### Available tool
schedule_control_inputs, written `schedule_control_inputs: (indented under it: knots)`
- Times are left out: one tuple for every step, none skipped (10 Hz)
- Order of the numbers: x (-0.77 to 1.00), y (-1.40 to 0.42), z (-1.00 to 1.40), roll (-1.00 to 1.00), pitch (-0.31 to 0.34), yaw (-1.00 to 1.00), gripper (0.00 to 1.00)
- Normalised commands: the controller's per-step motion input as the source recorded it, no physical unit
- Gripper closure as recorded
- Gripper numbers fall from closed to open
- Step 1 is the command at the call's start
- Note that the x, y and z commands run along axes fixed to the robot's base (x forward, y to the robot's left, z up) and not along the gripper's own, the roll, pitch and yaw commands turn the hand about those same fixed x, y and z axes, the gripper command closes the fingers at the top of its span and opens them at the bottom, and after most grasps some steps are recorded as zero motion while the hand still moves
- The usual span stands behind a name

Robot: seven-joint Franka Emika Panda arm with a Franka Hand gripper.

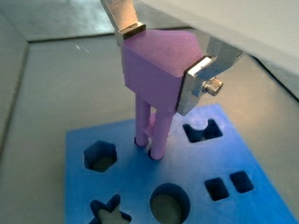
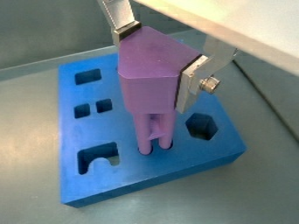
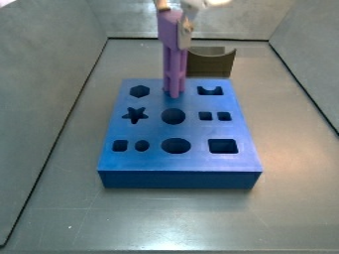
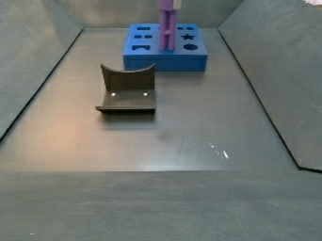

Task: Insert the 3 prong object.

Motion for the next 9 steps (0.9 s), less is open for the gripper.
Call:
schedule_control_inputs:
  knots:
    - [0.00, 0.01, -0.35, -0.01, -0.150, -0.10, 1.00]
    - [0.00, 0.01, -0.37, 0.00, -0.157, -0.10, 1.00]
    - [0.00, 0.00, -0.34, 0.00, -0.124, -0.10, 1.00]
    - [0.00, 0.00, -0.33, 0.06, -0.083, -0.07, 1.00]
    - [0.00, 0.00, -0.33, 0.09, -0.056, -0.05, 1.00]
    - [0.02, 0.00, -0.33, 0.09, -0.046, -0.03, 1.00]
    - [0.00, 0.00, -0.22, 0.04, -0.041, -0.05, 1.00]
    - [0.00, 0.00, -0.09, 0.00, -0.107, 0.00, 1.00]
    - [0.00, 0.00, 0.00, 0.00, -0.004, 0.00, 1.00]
